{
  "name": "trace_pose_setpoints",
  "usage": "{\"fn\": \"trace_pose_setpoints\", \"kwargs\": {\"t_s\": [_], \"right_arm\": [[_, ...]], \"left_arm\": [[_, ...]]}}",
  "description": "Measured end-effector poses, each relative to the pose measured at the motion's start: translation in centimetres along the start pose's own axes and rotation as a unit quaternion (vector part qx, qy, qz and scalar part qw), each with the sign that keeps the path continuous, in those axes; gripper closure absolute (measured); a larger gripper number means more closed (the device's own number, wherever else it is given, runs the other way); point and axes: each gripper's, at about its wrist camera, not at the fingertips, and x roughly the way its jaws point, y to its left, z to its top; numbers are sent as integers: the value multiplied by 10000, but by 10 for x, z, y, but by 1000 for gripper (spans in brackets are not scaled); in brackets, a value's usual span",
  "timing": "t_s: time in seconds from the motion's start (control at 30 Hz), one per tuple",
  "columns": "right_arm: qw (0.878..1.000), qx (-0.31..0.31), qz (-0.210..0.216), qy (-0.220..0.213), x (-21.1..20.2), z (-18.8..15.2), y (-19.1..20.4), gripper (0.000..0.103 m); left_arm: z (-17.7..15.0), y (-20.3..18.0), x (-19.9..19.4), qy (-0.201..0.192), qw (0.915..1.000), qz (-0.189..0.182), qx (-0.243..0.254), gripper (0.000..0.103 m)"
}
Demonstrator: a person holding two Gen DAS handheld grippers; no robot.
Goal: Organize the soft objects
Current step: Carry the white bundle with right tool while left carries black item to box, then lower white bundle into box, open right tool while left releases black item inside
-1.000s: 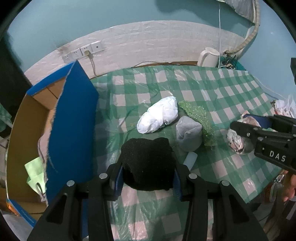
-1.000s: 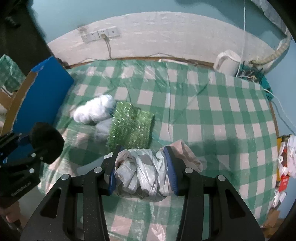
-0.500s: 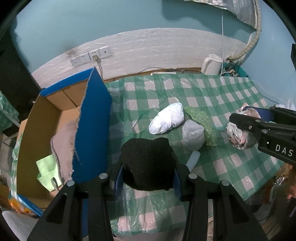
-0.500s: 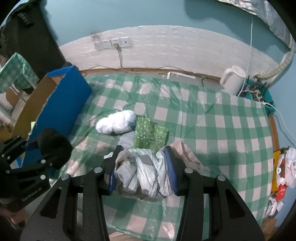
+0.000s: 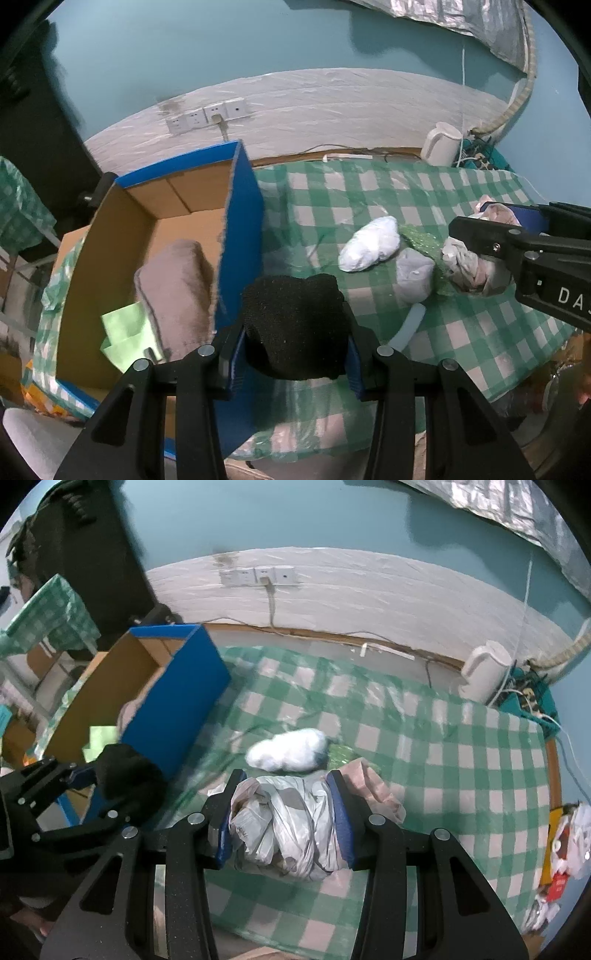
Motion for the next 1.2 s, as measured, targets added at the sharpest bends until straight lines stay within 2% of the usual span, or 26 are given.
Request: {"fn": "trace_pose_setpoints", "kwargs": {"t_s": [0.23,0.67,1.2], "right_arm": [[9997,-179,153,-1,3,14,31,59],[9979,-545,331,-104,1,39,88,59],[9937,-968,551,-77,18,68,162,59]], "left_arm": [[0,23,-9,-83,9997,206,-125,59],[-4,74,-22,-151,9978,170,-623,59],[-17,134,-11,-14,9929,427,-1106,59]]}}
